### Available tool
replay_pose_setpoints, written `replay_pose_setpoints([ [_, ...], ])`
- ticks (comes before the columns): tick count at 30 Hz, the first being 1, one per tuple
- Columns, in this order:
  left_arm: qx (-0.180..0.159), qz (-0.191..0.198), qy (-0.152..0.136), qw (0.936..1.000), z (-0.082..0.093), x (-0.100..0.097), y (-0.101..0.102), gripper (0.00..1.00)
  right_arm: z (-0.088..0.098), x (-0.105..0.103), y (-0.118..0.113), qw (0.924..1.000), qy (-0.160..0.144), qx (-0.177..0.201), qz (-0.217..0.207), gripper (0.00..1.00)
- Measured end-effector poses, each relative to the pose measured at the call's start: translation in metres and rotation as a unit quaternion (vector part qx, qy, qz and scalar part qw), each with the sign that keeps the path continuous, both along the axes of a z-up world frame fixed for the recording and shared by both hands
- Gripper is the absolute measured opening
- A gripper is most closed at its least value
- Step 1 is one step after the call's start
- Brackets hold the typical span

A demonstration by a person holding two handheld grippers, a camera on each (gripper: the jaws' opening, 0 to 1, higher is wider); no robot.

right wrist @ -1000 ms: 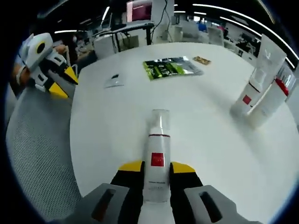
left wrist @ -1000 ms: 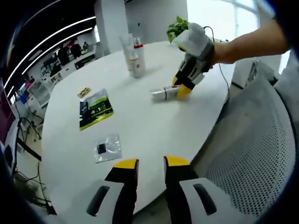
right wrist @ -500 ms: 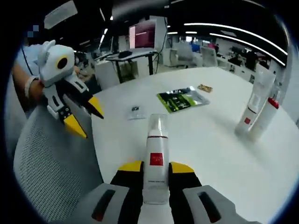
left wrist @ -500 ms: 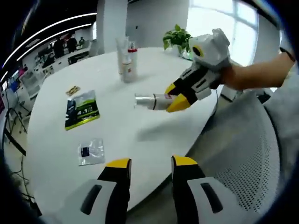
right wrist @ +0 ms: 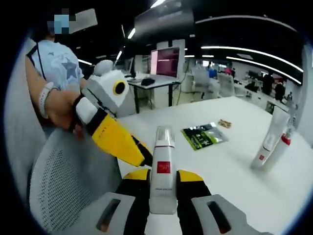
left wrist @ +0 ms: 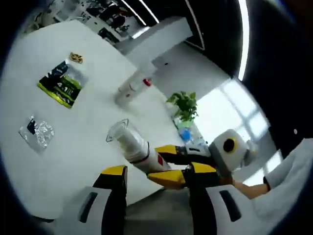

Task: Arrange the skincare products in the storage area until every visible bottle or jar stands upright without overlapping.

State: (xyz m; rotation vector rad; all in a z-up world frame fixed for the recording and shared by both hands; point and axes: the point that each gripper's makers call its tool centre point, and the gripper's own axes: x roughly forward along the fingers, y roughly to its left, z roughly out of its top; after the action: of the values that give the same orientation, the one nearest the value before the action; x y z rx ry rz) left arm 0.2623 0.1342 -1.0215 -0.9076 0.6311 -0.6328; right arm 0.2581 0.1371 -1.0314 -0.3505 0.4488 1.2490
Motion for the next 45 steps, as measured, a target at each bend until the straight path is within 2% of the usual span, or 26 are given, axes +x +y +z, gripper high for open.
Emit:
replay_pose_setpoints([
  [3,-0.006,-0.011,0.008,0.9999,-0.007,-0.003,-0.004,0.29,0.007,-0.002,0.003,0.9999,-0.012,0.006,0.004,0.13],
  [4,-0.009,-0.012,0.004,0.9999,-0.007,-0.004,-0.004,0.29,0.008,-0.002,0.004,0.9999,-0.011,0.009,0.005,0.13],
  [5,-0.046,0.000,0.019,0.9988,-0.003,-0.005,-0.002,0.28,0.009,-0.005,0.008,0.9998,-0.014,0.009,0.012,0.13],
  [8,-0.036,0.012,0.015,0.9992,-0.007,-0.002,0.011,0.20,0.010,-0.008,0.013,0.9995,-0.019,0.013,0.022,0.13],
  [10,-0.050,0.018,0.017,0.9984,-0.005,-0.001,0.014,0.19,0.010,-0.007,0.017,0.9995,-0.017,0.014,0.024,0.13],
  [12,-0.041,0.021,0.011,0.9989,-0.003,-0.001,0.017,0.18,0.008,-0.007,0.020,0.9995,-0.014,0.013,0.026,0.14],
  [14,-0.040,0.020,0.006,0.9990,-0.002,-0.003,0.018,0.15,0.003,-0.008,0.019,0.9992,-0.021,-0.006,0.035,0.14],
  [16,0.022,0.010,-0.014,0.9996,-0.010,-0.005,0.023,0.14,0.002,-0.011,0.020,0.9988,-0.018,-0.004,0.045,0.14],
  [18,0.061,0.013,-0.021,0.9978,-0.014,-0.003,0.025,0.14,0.004,-0.014,0.021,0.9988,-0.006,0.005,0.048,0.16],
  [19,0.056,0.006,-0.026,0.9981,-0.011,-0.004,0.020,0.14,0.006,-0.014,0.022,0.9989,0.006,0.015,0.045,0.18],
  [21,0.072,0.006,-0.028,0.9970,-0.014,-0.003,0.022,0.14,0.005,-0.017,0.021,0.9984,0.026,0.016,0.048,0.22],
  [22,0.088,0.007,-0.028,0.9957,-0.017,-0.003,0.024,0.14,0.004,-0.019,0.021,0.9979,0.038,0.019,0.049,0.23],
  [23,0.104,0.008,-0.025,0.9942,-0.020,-0.003,0.026,0.14,0.004,-0.021,0.020,0.9958,0.072,0.035,0.045,0.24],
  [25,0.128,0.015,-0.030,0.9912,-0.022,-0.002,0.031,0.14,0.006,-0.021,0.016,0.9932,0.098,0.051,0.039,0.21],
  [28,0.164,0.014,-0.025,0.9861,-0.026,-0.003,0.033,0.14,0.005,-0.017,0.004,0.9917,0.113,0.053,0.030,0.09],
  [29,0.176,0.011,-0.018,0.9842,-0.029,-0.004,0.033,0.14,0.008,-0.013,0.002,0.9912,0.115,0.063,0.016,0.10],
  [31,0.200,0.003,-0.026,0.9795,-0.032,-0.004,0.033,0.14,0.010,-0.009,0.003,0.9882,0.133,0.076,-0.003,0.17],
  [33,0.211,-0.007,-0.025,0.9771,-0.034,-0.006,0.030,0.14,0.014,-0.004,0.007,0.9878,0.132,0.082,-0.011,0.18],
  [34,0.219,-0.019,-0.027,0.9753,-0.035,-0.008,0.027,0.14,0.014,0.000,0.010,0.9860,0.141,0.085,-0.025,0.18],
  [36,0.232,-0.033,-0.026,0.9717,-0.038,-0.011,0.023,0.14,0.013,-0.004,0.021,0.9800,0.177,0.089,-0.022,0.19],
  [39,0.250,-0.051,-0.031,0.9666,-0.040,-0.013,0.018,0.14,0.005,-0.010,0.031,0.9786,0.192,0.072,-0.015,0.25],
  [41,0.253,-0.072,-0.025,0.9646,-0.043,-0.018,0.012,0.14,-0.004,-0.007,0.034,0.9820,0.181,0.049,-0.020,0.20],
  [43,0.298,-0.082,-0.019,0.9509,-0.052,-0.020,0.017,0.14,-0.014,-0.015,0.034,0.9758,0.217,0.023,-0.015,0.17],
  [44,0.306,-0.086,-0.010,0.9481,-0.056,-0.022,0.019,0.14,-0.019,-0.017,0.033,0.9705,0.240,0.014,-0.024,0.17],
  [45,0.303,-0.084,-0.009,0.9492,-0.056,-0.022,0.018,0.14,-0.023,-0.018,0.032,0.9671,0.253,0.005,-0.025,0.17],
])
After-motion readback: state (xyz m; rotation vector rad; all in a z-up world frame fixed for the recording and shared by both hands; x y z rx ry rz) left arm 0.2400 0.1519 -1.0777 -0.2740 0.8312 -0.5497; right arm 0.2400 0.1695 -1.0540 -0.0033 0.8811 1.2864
